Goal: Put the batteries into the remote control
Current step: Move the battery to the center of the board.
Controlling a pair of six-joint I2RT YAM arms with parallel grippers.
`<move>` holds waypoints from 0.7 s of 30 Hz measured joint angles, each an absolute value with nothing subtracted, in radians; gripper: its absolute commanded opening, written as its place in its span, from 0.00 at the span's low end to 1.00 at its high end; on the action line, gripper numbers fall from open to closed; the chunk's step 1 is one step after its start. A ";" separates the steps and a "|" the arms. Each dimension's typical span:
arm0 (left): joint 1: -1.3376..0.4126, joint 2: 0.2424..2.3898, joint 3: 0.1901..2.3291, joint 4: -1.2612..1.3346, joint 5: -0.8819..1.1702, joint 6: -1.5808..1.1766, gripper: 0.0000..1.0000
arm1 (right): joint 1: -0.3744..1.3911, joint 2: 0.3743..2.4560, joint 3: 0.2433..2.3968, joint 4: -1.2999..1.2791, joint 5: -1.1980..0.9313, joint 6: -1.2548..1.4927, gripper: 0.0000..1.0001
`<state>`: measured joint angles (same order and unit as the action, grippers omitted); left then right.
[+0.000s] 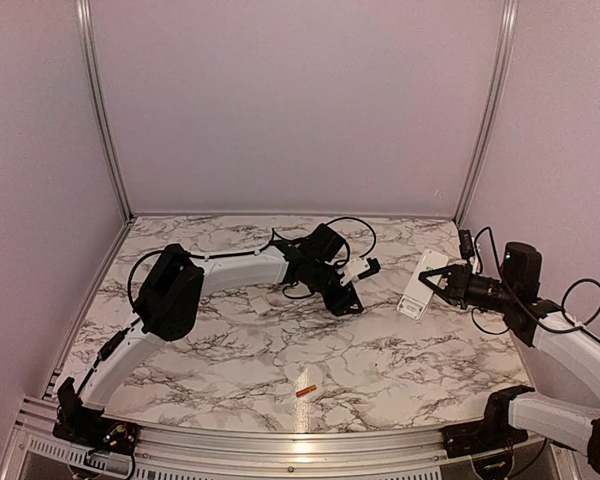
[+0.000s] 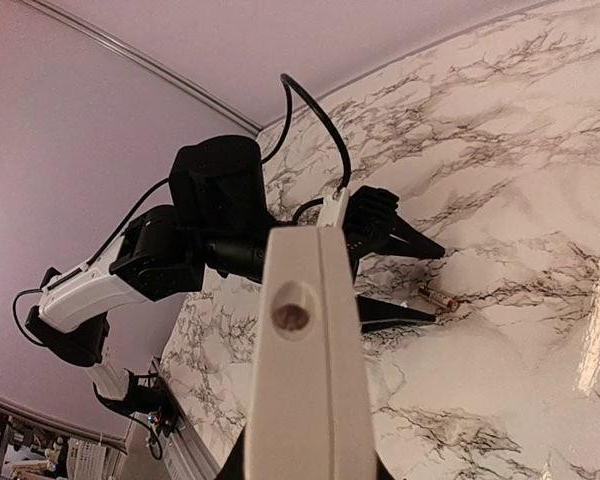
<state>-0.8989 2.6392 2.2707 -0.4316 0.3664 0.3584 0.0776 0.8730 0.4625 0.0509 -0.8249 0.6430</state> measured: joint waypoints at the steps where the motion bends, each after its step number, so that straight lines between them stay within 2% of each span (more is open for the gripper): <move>1: -0.899 2.643 2.272 -0.435 0.368 0.355 0.60 | 0.078 0.873 0.463 0.051 -0.826 0.643 0.00; 5: -0.899 2.660 2.274 -0.456 0.375 0.343 0.50 | 0.077 0.873 0.463 0.051 -0.826 0.643 0.00; 15: -0.901 2.661 2.265 -0.447 0.379 0.356 0.09 | 0.077 0.873 0.463 0.051 -0.826 0.643 0.00; 18: -0.902 2.639 2.228 -0.443 0.374 0.369 0.01 | 0.077 0.873 0.463 0.051 -0.827 0.643 0.00; 21: -0.904 2.614 2.190 -0.447 0.368 0.376 0.00 | 0.077 0.873 0.463 0.051 -0.830 0.642 0.00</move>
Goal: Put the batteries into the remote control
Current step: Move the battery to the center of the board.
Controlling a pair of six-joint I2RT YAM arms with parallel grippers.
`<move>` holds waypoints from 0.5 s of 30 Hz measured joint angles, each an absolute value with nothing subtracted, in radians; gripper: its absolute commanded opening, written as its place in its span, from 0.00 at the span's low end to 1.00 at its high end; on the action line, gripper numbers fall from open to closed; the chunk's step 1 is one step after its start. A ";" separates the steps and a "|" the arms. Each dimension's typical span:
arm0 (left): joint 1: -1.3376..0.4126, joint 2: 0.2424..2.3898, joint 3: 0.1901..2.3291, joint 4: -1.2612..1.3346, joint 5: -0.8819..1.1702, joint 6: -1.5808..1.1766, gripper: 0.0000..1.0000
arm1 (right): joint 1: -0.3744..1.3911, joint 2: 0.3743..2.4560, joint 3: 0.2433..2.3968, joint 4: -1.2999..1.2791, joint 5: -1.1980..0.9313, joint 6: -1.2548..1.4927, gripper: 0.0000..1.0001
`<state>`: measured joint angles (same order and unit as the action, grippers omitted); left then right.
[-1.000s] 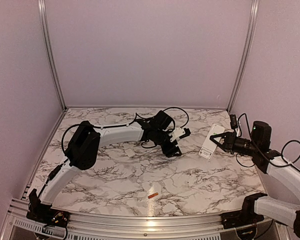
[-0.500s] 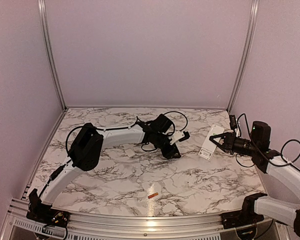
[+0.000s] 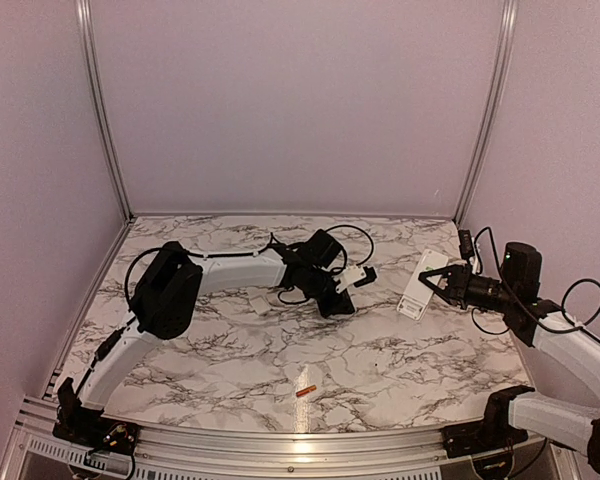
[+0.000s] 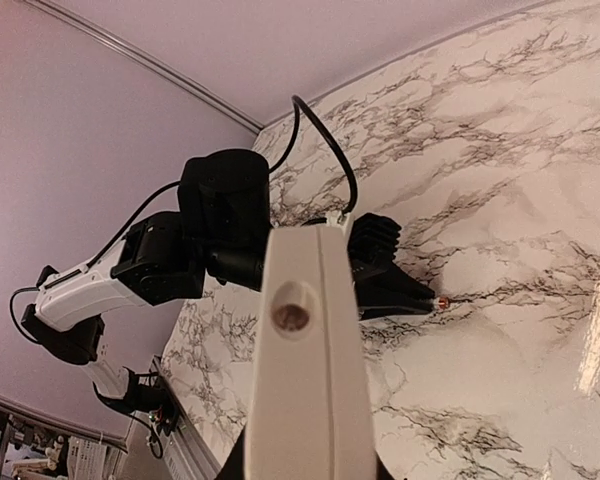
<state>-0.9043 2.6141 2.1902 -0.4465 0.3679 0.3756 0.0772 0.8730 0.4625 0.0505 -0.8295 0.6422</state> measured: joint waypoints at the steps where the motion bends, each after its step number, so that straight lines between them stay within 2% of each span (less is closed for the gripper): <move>1: -0.905 2.602 2.173 -0.448 0.365 0.377 0.00 | 0.077 0.873 0.463 0.050 -0.830 0.642 0.00; 5: -0.905 2.516 2.045 -0.455 0.358 0.374 0.00 | 0.077 0.873 0.463 0.051 -0.839 0.642 0.00; 15: -0.894 2.112 1.528 -0.548 0.300 0.317 0.00 | 0.081 0.925 0.452 0.131 -0.904 0.670 0.00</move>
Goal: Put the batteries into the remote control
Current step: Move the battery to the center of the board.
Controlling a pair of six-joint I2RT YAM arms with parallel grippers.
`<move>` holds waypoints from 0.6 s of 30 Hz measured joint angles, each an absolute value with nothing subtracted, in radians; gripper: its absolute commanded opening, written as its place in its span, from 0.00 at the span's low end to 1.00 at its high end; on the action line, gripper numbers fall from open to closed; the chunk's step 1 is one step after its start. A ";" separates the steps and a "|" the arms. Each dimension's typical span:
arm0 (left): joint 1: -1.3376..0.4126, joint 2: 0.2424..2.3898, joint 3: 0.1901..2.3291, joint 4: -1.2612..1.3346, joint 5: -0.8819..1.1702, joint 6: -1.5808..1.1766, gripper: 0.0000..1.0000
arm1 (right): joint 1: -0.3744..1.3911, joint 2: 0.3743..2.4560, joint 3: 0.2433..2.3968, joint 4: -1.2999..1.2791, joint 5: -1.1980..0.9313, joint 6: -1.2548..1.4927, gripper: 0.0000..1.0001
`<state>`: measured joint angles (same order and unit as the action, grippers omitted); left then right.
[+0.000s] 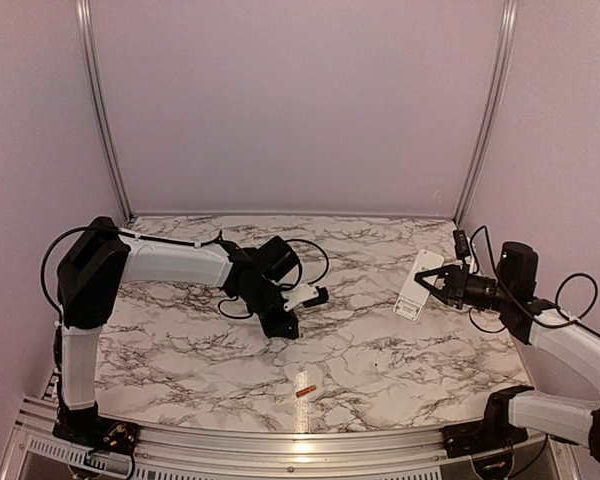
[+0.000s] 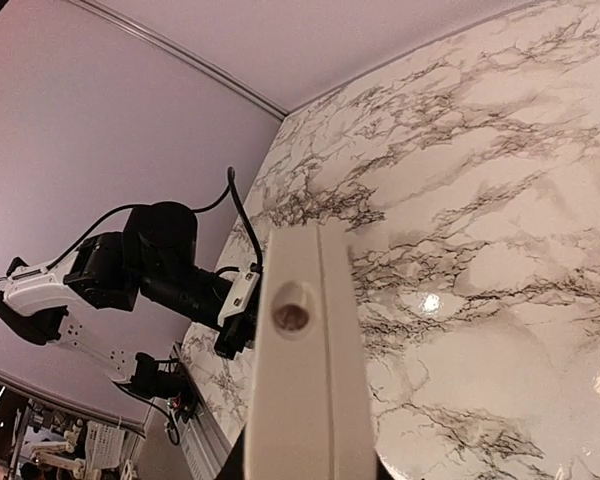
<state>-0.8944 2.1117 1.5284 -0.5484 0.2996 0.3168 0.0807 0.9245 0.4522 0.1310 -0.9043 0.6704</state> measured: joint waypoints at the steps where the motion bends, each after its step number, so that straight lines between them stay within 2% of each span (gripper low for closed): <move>1: -0.894 2.079 1.489 -0.558 0.294 0.310 0.00 | 0.083 0.931 0.452 0.137 -0.908 0.672 0.00; 9: -0.894 1.970 1.293 -0.583 0.243 0.246 0.01 | 0.162 0.988 0.453 0.192 -0.915 0.682 0.00; 13: -0.896 1.955 1.273 -0.580 0.224 0.228 0.11 | 0.183 1.013 0.454 0.210 -0.915 0.685 0.00; 18: -0.902 1.953 1.276 -0.603 0.172 0.219 0.16 | 0.191 1.031 0.463 0.211 -0.915 0.684 0.00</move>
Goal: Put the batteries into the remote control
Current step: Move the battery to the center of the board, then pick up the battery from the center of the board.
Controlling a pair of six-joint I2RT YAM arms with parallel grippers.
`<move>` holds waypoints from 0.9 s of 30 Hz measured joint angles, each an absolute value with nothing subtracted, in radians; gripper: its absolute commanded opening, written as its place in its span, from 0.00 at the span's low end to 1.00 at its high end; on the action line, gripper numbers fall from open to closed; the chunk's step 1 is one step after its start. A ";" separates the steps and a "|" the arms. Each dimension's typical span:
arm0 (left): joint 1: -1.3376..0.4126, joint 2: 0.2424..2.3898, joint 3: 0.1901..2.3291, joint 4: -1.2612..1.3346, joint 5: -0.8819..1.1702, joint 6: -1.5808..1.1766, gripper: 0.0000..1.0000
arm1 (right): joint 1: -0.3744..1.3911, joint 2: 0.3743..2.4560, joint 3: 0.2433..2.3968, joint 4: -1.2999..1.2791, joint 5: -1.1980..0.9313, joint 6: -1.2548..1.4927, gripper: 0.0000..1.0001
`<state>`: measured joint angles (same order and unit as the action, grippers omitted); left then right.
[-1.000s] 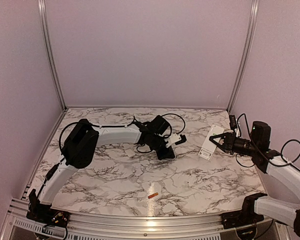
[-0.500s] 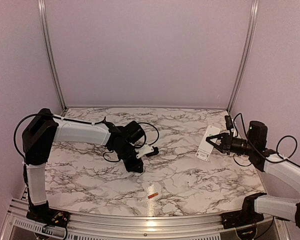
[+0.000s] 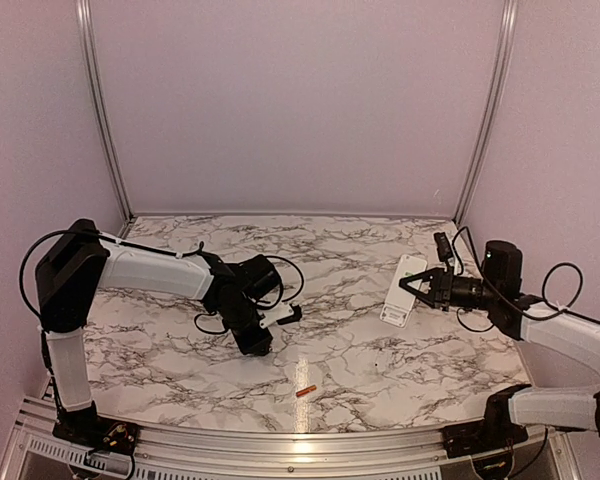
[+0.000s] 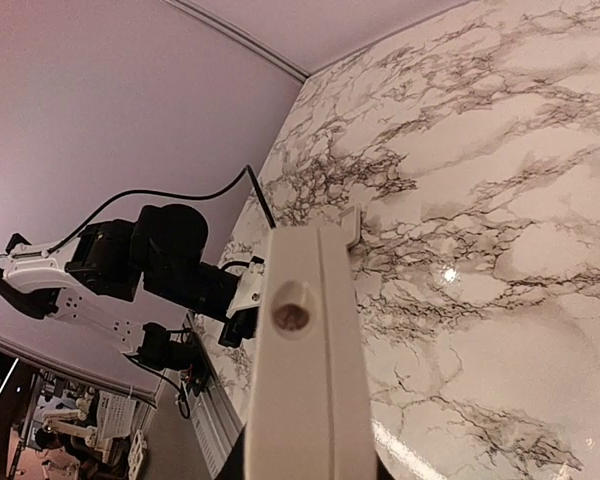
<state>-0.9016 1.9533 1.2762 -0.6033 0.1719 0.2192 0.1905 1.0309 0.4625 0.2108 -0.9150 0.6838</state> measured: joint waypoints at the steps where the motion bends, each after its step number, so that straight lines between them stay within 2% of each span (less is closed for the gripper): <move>1: -0.902 1.954 1.277 -0.617 0.157 0.218 0.17 | 0.192 1.036 0.467 0.210 -0.915 0.684 0.00; 8: -0.903 1.961 1.303 -0.691 0.098 0.220 0.18 | 0.196 1.081 0.495 0.207 -0.918 0.682 0.00; 12: -0.908 1.961 1.309 -0.720 0.083 0.224 0.07 | 0.203 1.107 0.516 0.174 -0.934 0.672 0.00; 20: -0.925 1.946 1.308 -0.732 0.067 0.233 0.00 | 0.229 1.160 0.574 0.067 -0.938 0.631 0.00; 27: -0.975 1.674 1.243 -0.632 0.123 0.273 0.00 | 0.322 1.221 0.584 0.043 -0.937 0.640 0.00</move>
